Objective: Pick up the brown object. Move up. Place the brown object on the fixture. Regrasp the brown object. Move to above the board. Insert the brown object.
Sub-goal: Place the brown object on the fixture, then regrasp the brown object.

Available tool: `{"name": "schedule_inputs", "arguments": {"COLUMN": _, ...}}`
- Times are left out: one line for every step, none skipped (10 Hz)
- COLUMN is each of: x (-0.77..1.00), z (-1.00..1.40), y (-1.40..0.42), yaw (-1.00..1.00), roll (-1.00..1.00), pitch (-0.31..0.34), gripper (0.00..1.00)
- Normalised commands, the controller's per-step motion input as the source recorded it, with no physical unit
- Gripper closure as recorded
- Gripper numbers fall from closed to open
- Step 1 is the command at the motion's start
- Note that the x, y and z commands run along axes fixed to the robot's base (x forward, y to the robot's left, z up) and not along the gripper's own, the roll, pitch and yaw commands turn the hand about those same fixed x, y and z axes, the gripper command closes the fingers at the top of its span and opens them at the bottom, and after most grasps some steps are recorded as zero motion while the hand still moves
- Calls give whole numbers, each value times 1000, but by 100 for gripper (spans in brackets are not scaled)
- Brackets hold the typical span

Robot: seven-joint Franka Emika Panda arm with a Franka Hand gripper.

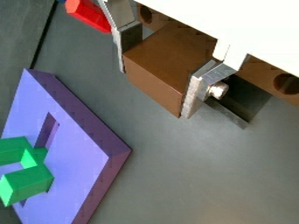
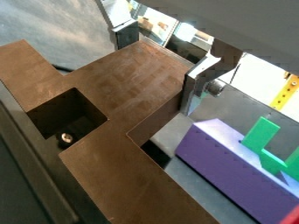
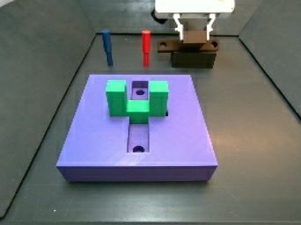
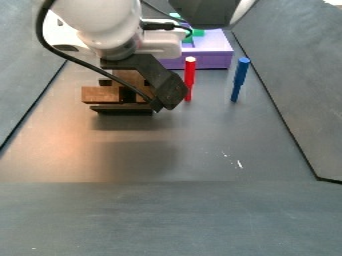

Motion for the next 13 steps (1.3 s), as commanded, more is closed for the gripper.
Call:
{"name": "schedule_inputs", "arguments": {"x": 0, "z": -174, "y": 0, "yaw": 0, "roll": -63, "pitch": -49, "gripper": 100}}
{"name": "schedule_inputs", "arguments": {"x": 0, "z": -160, "y": 0, "yaw": 0, "roll": -43, "pitch": -37, "gripper": 100}}
{"name": "schedule_inputs", "arguments": {"x": 0, "z": -77, "y": 0, "yaw": 0, "roll": 0, "pitch": 0, "gripper": 100}}
{"name": "schedule_inputs", "arguments": {"x": 0, "z": 0, "y": 0, "yaw": 0, "roll": 0, "pitch": 0, "gripper": 100}}
{"name": "schedule_inputs", "arguments": {"x": 0, "z": 0, "y": 0, "yaw": 0, "roll": 0, "pitch": 0, "gripper": 0}}
{"name": "schedule_inputs", "arguments": {"x": 143, "z": 0, "y": 0, "yaw": -189, "roll": 751, "pitch": -17, "gripper": 0}}
{"name": "schedule_inputs", "arguments": {"x": 66, "z": 3, "y": 0, "yaw": -180, "roll": 717, "pitch": -14, "gripper": 0}}
{"name": "schedule_inputs", "arguments": {"x": 0, "z": 0, "y": 0, "yaw": -140, "roll": 634, "pitch": 0, "gripper": 0}}
{"name": "schedule_inputs", "arguments": {"x": 0, "z": 103, "y": 49, "yaw": -114, "roll": 537, "pitch": 0, "gripper": 0}}
{"name": "schedule_inputs", "arguments": {"x": -26, "z": 186, "y": 86, "yaw": -106, "roll": 437, "pitch": 0, "gripper": 0}}
{"name": "schedule_inputs", "arguments": {"x": -117, "z": 251, "y": 134, "yaw": -71, "roll": 383, "pitch": 0, "gripper": 0}}
{"name": "schedule_inputs", "arguments": {"x": -106, "z": 60, "y": 86, "yaw": 0, "roll": 506, "pitch": 0, "gripper": 0}}
{"name": "schedule_inputs", "arguments": {"x": -54, "z": 0, "y": 54, "yaw": 0, "roll": 634, "pitch": -6, "gripper": 0}}
